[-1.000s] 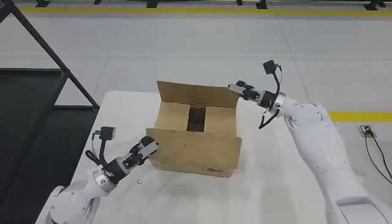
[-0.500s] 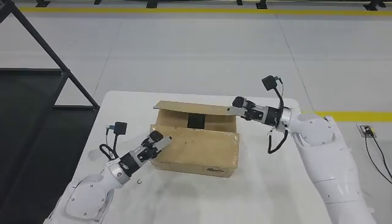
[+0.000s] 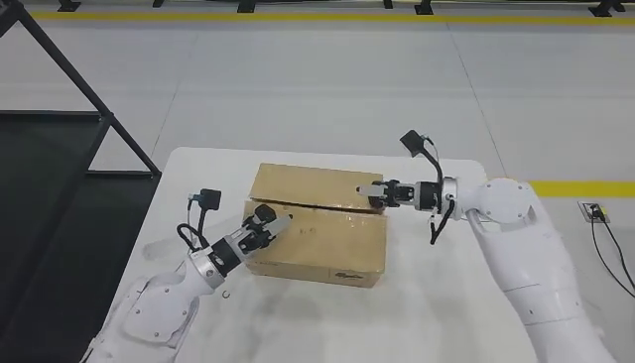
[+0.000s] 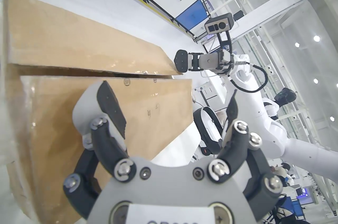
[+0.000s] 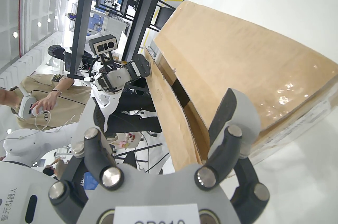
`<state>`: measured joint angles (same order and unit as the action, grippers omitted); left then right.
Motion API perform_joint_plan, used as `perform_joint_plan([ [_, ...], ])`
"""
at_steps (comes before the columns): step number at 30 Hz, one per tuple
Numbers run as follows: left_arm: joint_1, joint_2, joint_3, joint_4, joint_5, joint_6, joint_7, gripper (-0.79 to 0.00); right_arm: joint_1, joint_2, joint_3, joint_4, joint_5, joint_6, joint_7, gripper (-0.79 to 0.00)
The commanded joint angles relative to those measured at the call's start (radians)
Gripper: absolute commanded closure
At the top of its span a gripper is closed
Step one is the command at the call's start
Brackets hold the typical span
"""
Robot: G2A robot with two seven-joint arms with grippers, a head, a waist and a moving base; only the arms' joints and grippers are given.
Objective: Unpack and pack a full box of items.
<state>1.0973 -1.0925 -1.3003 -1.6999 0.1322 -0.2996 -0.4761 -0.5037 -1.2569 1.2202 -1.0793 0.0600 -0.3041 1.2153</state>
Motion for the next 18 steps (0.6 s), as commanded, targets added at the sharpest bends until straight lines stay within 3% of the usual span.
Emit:
perform_joint_plan([
  [1,-0.003,-0.002,0.007,0.002,0.006,0.000,0.005,-0.785,0.010,-0.002,-0.009,0.019,0.025,0.005,0.011,-0.785],
  [11,-0.028,-0.012,0.040,0.029,0.054,0.022,0.053,-0.785,0.044,-0.012,-0.043,0.080,0.170,0.039,0.064,-0.785],
  [18,-0.041,-0.020,0.061,0.047,0.082,0.020,0.093,-0.785,0.066,-0.016,-0.080,0.123,0.187,0.060,0.087,-0.785],
])
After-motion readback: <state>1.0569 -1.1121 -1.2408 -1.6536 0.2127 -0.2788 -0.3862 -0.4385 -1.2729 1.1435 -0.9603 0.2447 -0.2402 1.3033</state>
